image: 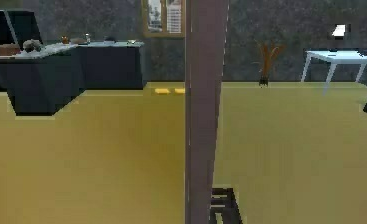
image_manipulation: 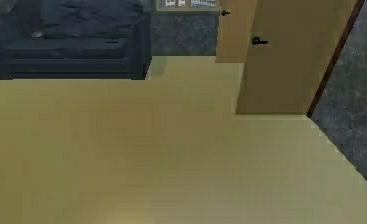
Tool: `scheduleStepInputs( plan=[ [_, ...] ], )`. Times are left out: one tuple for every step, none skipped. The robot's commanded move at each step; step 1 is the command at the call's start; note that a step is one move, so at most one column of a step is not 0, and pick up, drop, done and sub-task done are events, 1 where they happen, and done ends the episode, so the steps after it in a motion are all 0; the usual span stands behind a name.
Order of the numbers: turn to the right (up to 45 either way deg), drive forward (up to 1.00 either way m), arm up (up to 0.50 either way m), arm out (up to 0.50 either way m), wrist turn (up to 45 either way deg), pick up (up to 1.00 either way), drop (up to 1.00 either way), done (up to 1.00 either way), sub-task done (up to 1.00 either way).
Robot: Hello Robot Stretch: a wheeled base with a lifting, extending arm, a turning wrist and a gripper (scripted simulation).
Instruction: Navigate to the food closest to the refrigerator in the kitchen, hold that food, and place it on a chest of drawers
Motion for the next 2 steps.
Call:
scheduleStepInputs(
  plan=[
    [-45.0, 0.0, 0.0, 0.0, 0.0, 0.0, 0.0, 0.0, 0.0],
    [-18.0, 0.0, 0.0, 0.0, 0.0, 0.0, 0.0, 0.0, 0.0]
  ],
)
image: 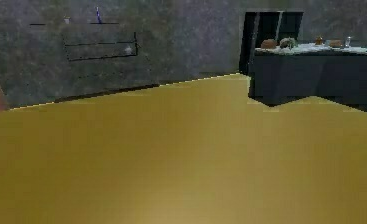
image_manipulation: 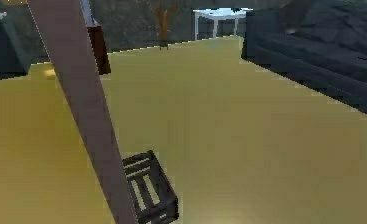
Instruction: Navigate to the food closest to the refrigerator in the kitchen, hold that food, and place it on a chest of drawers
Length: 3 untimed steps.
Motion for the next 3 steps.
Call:
scheduleStepInputs(
  plan=[
    [0.0, 0.55, 0.0, 0.0, 0.0, 0.0, 0.0, 0.0, 0.0],
    [33.0, 0.0, 0.0, 0.0, 0.0, 0.0, 0.0, 0.0, 0.0],
    [0.0, 1.0, 0.0, 0.0, 0.0, 0.0, 0.0, 0.0, 0.0]
  ],
)
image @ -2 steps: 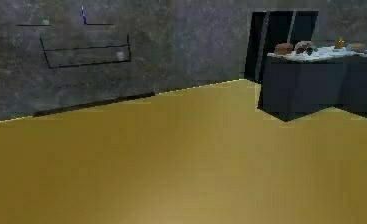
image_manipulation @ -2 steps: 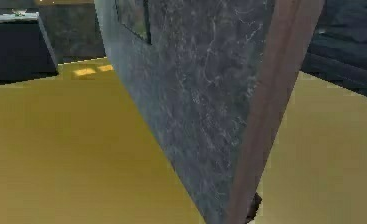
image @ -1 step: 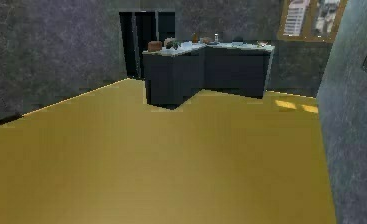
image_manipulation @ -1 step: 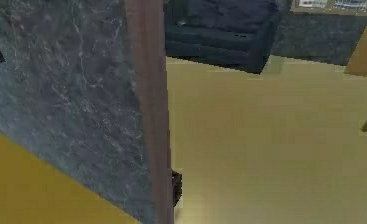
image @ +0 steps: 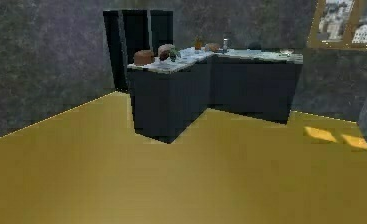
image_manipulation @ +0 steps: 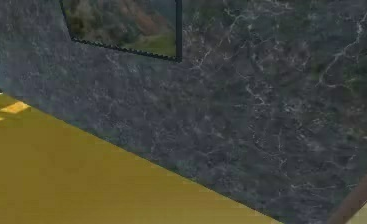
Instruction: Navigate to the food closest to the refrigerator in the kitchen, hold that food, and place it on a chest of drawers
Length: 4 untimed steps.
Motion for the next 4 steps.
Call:
scheduleStepInputs(
  plan=[
    [0.0, 1.0, 0.0, 0.0, 0.0, 0.0, 0.0, 0.0, 0.0],
    [0.0, 0.45, 0.0, 0.0, 0.0, 0.0, 0.0, 0.0, 0.0],
    [45.0, 0.0, 0.0, 0.0, 0.0, 0.0, 0.0, 0.0, 0.0],
    [21.0, 0.0, 0.0, 0.0, 0.0, 0.0, 0.0, 0.0, 0.0]
  ],
)
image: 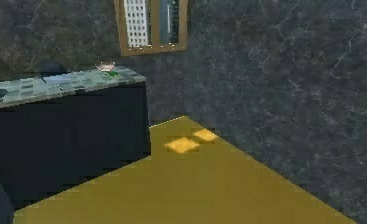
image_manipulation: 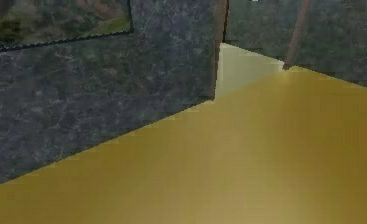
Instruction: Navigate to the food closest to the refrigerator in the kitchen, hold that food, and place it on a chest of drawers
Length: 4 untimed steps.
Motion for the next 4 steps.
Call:
scheduleStepInputs(
  plan=[
    [0.0, 0.2, 0.0, 0.0, 0.0, 0.0, 0.0, 0.0, 0.0],
    [-33.0, 0.0, 0.0, 0.0, 0.0, 0.0, 0.0, 0.0, 0.0],
    [0.0, 1.0, 0.0, 0.0, 0.0, 0.0, 0.0, 0.0, 0.0],
    [45.0, 0.0, 0.0, 0.0, 0.0, 0.0, 0.0, 0.0, 0.0]
  ],
)
